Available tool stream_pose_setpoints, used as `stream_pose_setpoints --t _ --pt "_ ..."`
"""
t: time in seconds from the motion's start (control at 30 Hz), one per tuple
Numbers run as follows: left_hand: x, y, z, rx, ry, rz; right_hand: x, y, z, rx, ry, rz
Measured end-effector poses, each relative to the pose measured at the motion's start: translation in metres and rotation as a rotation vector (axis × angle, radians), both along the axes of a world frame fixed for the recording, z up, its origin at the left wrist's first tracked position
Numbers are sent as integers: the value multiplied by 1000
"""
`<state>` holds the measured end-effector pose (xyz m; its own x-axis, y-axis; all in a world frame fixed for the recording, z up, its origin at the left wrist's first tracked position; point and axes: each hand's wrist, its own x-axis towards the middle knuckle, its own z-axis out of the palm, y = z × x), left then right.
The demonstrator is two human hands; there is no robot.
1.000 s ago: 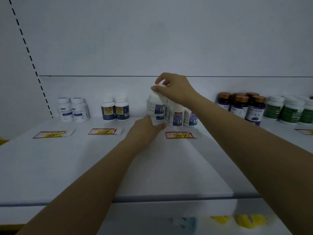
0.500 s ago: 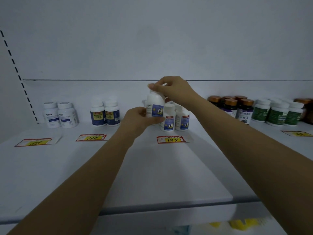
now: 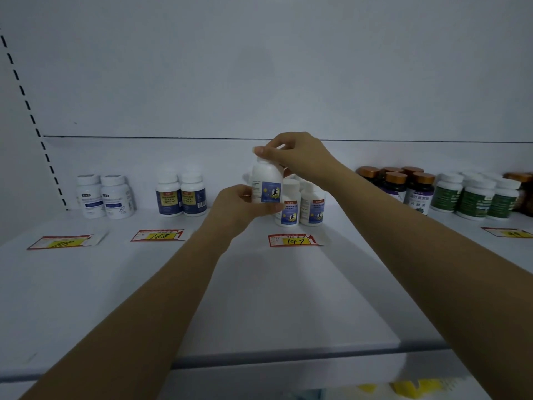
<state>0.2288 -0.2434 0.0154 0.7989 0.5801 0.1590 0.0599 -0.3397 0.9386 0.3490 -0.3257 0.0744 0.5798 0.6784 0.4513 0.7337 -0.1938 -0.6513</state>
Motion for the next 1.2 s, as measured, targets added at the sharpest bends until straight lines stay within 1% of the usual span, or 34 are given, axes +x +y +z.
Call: stream_pose_setpoints --t 0.1,0.23,0.33,0.43,0.5,0.6,0.73,0.83,1.03,1.2 --pt "1 1 0 50 -11 22 -1 0 1 -15 -7 14" --pt "4 5 -3 147 -44 95 -3 -2 4 -32 37 62" --pt "6 6 -8 250 -56 149 -7 -1 9 -116 -51 51" --pt "7 6 -12 325 -35 156 -9 2 14 -174 -141 38" --pt "4 5 -12 371 22 140 -10 3 15 -212 -193 27" --pt "-2 5 -12 502 171 129 -8 5 12 -227 -236 2" --pt "-7 8 -13 641 351 137 -7 4 7 -231 -235 -24" --pt "-9 7 -16 739 452 133 -6 2 5 -251 -244 -41" --pt "-9 1 -26 955 587 185 -8 -2 3 -276 -231 -49" --pt "-10 1 -27 1007 636 207 -10 -4 6 -306 -241 -47"
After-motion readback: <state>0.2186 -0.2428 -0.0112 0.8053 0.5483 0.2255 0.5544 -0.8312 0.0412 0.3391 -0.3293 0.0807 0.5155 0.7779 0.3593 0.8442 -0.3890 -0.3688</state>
